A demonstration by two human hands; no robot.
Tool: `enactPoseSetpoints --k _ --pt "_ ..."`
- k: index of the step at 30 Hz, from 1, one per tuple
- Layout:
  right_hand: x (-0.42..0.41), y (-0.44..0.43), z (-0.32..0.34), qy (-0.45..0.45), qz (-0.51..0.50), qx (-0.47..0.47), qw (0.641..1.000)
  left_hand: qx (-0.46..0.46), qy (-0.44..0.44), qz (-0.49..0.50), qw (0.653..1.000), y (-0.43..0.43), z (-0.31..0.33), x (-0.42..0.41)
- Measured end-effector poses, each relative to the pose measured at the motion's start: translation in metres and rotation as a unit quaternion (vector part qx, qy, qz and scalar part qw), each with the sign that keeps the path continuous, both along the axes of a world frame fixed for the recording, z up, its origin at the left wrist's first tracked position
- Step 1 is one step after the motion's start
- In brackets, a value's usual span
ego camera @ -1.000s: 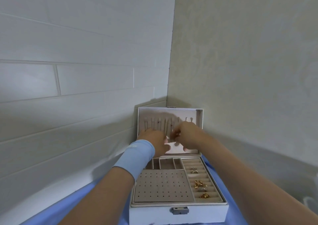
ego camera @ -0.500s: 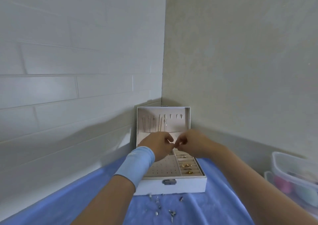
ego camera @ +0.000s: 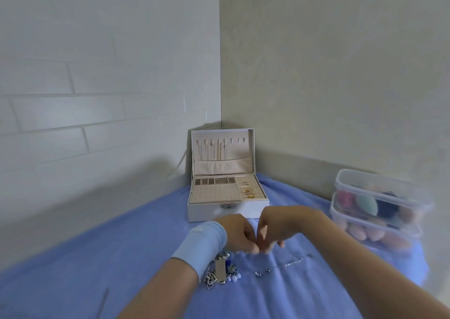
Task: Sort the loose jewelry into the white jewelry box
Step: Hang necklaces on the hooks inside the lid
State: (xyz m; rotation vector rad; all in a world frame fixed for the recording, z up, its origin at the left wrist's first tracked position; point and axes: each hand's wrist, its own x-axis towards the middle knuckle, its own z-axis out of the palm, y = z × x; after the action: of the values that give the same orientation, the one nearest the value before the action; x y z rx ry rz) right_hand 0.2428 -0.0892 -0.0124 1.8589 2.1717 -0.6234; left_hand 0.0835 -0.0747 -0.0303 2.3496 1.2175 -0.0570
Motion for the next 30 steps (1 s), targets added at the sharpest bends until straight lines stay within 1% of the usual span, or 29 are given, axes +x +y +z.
enactPoseSetpoints --k 2,5,8,10,12,13,15,17,21,26,30 --pt "0.001 -0.011 -0.006 -0.014 0.0 -0.026 1.0 -0.033 0.026 -0.012 0.999 -0.014 -0.007 0.002" --pt "0.003 -0.022 -0.015 -0.016 0.007 -0.043 0.999 -0.06 0.039 0.009 0.997 -0.028 -0.015 0.004" --pt "0.006 -0.028 -0.02 -0.002 0.003 -0.021 1.0 -0.047 0.058 0.004 0.997 -0.032 -0.017 0.004" --pt "0.008 -0.03 -0.019 0.01 0.001 -0.006 1.0 -0.034 0.054 -0.009 0.998 -0.031 -0.016 0.003" --pt "0.009 -0.032 -0.015 0.034 0.001 0.014 0.999 -0.004 0.026 0.002 1.0 -0.028 -0.012 0.001" --pt "0.01 -0.032 -0.012 0.052 0.001 0.022 0.998 0.008 -0.004 0.016 1.0 -0.024 -0.009 0.0" --pt "0.01 -0.03 -0.004 0.094 -0.003 0.035 0.995 0.01 -0.065 0.041 0.997 -0.017 -0.002 -0.005" --pt "0.008 -0.029 0.002 0.135 -0.009 0.048 0.99 0.014 -0.109 0.054 0.992 -0.013 0.006 -0.01" --pt "0.004 -0.022 0.011 0.227 -0.023 0.069 0.971 0.013 -0.205 0.099 0.974 -0.003 0.017 -0.019" --pt "-0.002 -0.01 0.015 0.307 -0.039 0.071 0.948 0.026 -0.238 0.099 0.966 0.011 0.029 -0.034" --pt "-0.008 0.001 0.018 0.393 -0.065 0.076 0.914 0.05 -0.28 0.11 0.952 0.019 0.037 -0.047"
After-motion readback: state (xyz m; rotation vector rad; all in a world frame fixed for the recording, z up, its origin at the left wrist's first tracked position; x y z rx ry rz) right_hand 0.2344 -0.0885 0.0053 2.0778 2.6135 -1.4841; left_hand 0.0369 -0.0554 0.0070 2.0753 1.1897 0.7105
